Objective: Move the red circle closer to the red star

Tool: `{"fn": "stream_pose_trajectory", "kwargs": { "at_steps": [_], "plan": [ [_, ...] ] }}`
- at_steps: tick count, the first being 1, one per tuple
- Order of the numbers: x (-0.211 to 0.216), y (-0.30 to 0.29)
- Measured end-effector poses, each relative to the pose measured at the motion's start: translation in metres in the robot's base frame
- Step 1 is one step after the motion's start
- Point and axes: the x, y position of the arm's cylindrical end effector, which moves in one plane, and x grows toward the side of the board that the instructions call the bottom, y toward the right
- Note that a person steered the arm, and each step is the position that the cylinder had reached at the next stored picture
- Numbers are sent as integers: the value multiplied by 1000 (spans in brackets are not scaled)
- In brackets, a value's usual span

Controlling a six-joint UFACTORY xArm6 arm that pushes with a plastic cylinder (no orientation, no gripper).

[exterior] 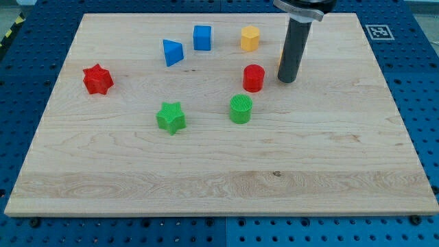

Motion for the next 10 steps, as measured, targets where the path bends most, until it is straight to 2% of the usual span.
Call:
{"fn": "stream_pose_trajectory", "kwargs": {
  "at_steps": [10],
  "plan": [
    [25,-168]
  ]
}}
